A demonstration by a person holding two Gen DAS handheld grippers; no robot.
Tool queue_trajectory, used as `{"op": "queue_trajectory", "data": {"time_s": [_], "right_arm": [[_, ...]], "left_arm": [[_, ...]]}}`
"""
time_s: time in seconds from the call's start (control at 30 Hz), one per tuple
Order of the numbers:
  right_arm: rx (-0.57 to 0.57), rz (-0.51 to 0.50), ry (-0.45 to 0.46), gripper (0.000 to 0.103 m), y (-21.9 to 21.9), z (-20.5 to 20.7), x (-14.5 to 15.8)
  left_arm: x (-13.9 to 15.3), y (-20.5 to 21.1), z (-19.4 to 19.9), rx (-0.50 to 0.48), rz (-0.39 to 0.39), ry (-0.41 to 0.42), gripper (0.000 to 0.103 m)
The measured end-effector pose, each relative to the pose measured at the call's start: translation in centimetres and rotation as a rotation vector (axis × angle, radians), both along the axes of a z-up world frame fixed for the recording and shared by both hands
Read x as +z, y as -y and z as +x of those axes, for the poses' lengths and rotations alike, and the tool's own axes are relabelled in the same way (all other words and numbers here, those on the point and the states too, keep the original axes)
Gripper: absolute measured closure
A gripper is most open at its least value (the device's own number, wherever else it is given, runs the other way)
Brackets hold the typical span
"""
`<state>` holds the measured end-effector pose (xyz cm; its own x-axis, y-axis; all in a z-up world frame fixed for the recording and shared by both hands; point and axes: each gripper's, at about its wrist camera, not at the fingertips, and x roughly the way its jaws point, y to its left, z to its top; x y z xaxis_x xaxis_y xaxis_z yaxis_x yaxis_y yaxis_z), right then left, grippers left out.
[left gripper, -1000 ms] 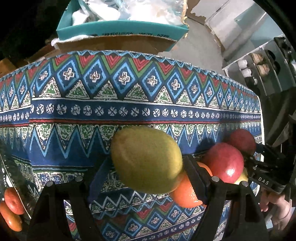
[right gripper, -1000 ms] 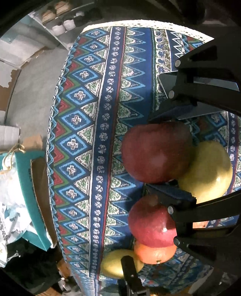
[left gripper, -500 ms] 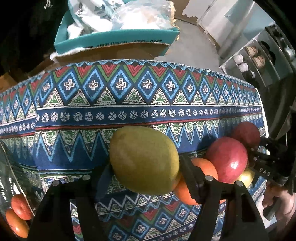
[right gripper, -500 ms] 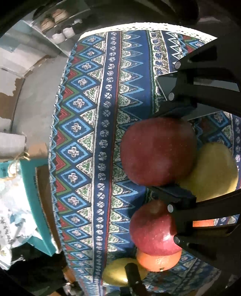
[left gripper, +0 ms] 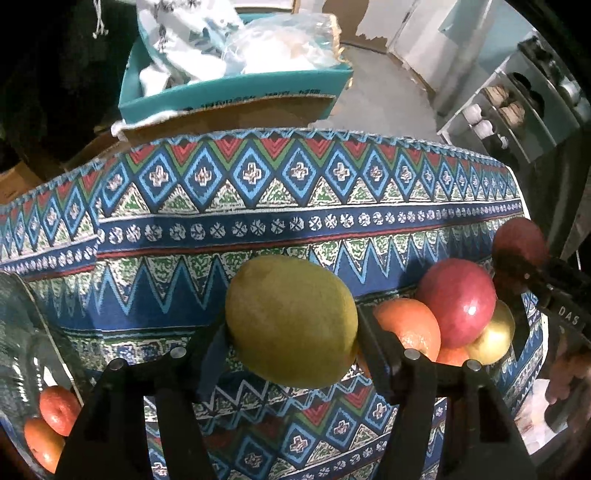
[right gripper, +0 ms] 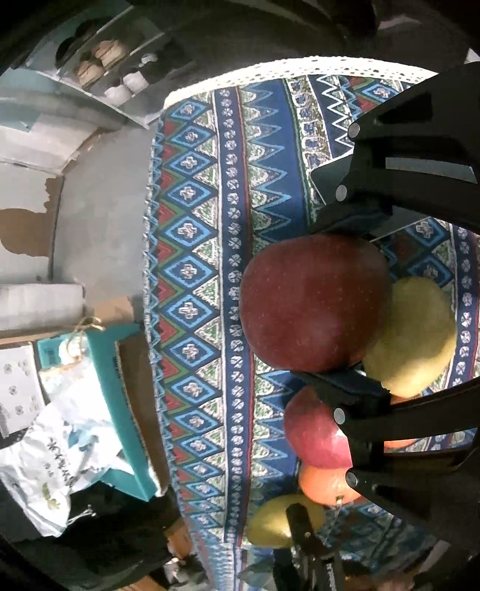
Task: Organize fruits
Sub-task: 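Grasp a red apple with the right tool while the left tool grasps the yellow-green mango, then lift and carry the red apple and mango toward the glass bowl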
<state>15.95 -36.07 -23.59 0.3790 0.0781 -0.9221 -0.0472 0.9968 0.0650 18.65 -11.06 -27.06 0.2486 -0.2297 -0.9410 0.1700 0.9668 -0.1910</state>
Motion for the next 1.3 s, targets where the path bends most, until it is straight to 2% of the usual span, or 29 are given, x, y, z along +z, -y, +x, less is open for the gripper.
{"op": "queue_trajectory", "data": {"time_s": [0.5,0.83,1.3], "right_arm": [[0.005,0.016,0.13,0.041,-1.9,-2.3,5.6],[0.039,0.043,0.225,0.041,-3.6,-4.8,9.8],[0.08,0.086,0.314,0.041,-6.4,-7.1,13.9]], "left_arm": [[7.0,0.2,-3.9,-0.062,0.051,0.197,0.035],[11.8,-0.4,-7.0,-0.069,0.017,0.297,0.035],[15.7,-2.3,-10.0,-0.069,-0.014,0.38,0.036]]}}
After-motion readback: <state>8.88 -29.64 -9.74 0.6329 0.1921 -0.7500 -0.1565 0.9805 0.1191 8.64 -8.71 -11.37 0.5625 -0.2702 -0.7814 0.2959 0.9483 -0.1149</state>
